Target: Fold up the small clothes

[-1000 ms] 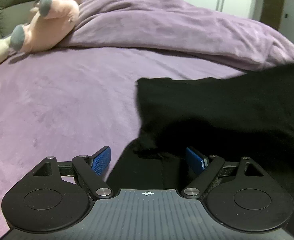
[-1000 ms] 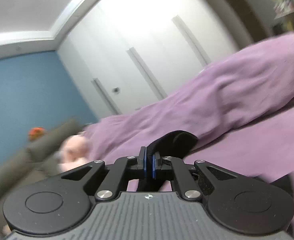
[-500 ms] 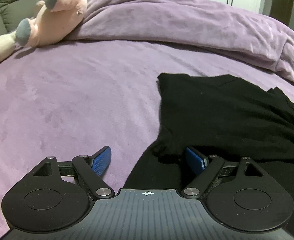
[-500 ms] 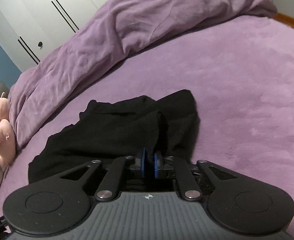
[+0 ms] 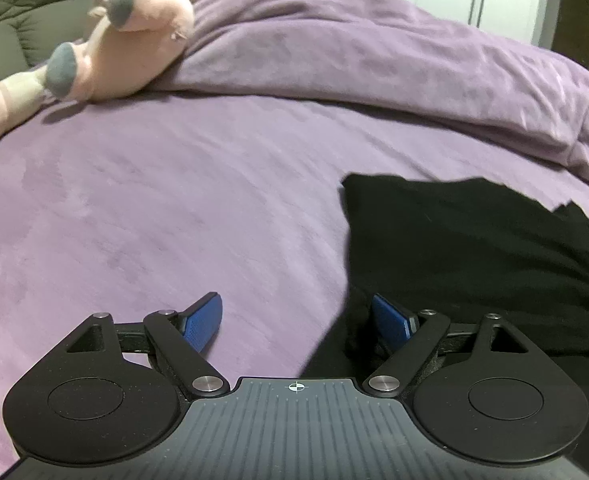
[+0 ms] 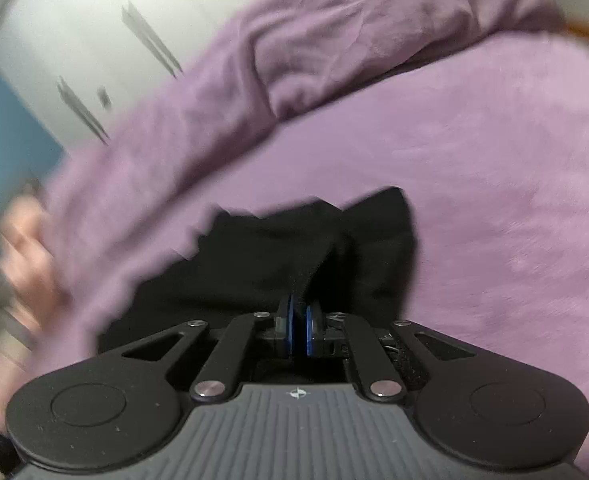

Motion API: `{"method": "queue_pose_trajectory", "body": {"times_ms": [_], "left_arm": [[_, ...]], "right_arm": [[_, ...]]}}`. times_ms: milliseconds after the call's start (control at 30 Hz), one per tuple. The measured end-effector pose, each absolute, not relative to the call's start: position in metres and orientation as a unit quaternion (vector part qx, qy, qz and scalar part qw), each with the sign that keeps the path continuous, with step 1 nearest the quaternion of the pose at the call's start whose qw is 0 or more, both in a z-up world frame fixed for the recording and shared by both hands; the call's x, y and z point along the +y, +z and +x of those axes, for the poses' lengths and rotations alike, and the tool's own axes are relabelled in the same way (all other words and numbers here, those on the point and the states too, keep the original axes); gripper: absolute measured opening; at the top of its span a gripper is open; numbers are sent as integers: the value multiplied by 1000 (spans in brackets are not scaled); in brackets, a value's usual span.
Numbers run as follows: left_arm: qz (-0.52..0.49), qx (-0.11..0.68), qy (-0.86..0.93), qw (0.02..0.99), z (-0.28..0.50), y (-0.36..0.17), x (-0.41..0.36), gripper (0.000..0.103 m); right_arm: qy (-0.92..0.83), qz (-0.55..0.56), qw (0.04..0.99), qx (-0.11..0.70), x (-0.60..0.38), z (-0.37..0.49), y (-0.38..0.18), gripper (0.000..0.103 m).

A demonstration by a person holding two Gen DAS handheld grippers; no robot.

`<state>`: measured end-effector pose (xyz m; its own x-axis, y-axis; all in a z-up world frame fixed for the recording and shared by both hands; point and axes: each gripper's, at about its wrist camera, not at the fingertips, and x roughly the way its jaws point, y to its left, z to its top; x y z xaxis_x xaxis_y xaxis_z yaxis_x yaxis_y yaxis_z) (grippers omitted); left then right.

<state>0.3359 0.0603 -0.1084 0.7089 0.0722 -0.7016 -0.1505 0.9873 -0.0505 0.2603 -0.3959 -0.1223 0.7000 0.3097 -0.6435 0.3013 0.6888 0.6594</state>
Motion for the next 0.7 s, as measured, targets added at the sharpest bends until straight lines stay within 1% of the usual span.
{"method": "queue_pose_trajectory", "body": {"times_ms": [33, 67, 133, 167, 200, 300, 400, 467, 500, 633, 667, 700], "left_arm": [[-52, 375, 69, 923, 336, -107, 64, 87], [-50, 375, 76, 922, 336, -107, 68, 87], [-51, 382, 95, 918, 336, -103, 78, 87], [-52, 380, 100, 918, 336, -100, 82, 87], [-53, 373, 100, 921, 334, -95, 84, 87], [-56, 361, 63, 929, 338, -81, 74, 87], [-70, 366, 9, 928, 351, -77, 42, 89], [-73, 370, -32, 925, 361, -84, 20, 93], [-65, 375, -39, 924, 367, -91, 10, 93], [-32, 401, -12, 915, 378, -119, -3, 92], [-31, 410, -12, 912, 379, -125, 1, 94], [-38, 410, -13, 911, 378, -129, 7, 94]], "right_arm": [[-11, 388, 836, 389, -399, 259, -121, 5], [-31, 358, 843, 399, -399, 259, -119, 5], [-78, 274, 860, 424, -393, 257, -116, 7], [-106, 245, 863, 428, -391, 255, -113, 8], [-128, 230, 870, 416, -389, 251, -109, 11], [-116, 254, 891, 358, -380, 249, -97, 11], [-29, 287, 877, 384, -338, 277, -106, 11], [36, 285, 871, 398, -300, 296, -118, 12], [64, 279, 870, 401, -280, 306, -126, 12], [61, 211, 884, 412, -248, 326, -148, 12], [47, 199, 887, 415, -252, 326, -151, 8], [30, 198, 888, 413, -264, 327, -155, 7]]}}
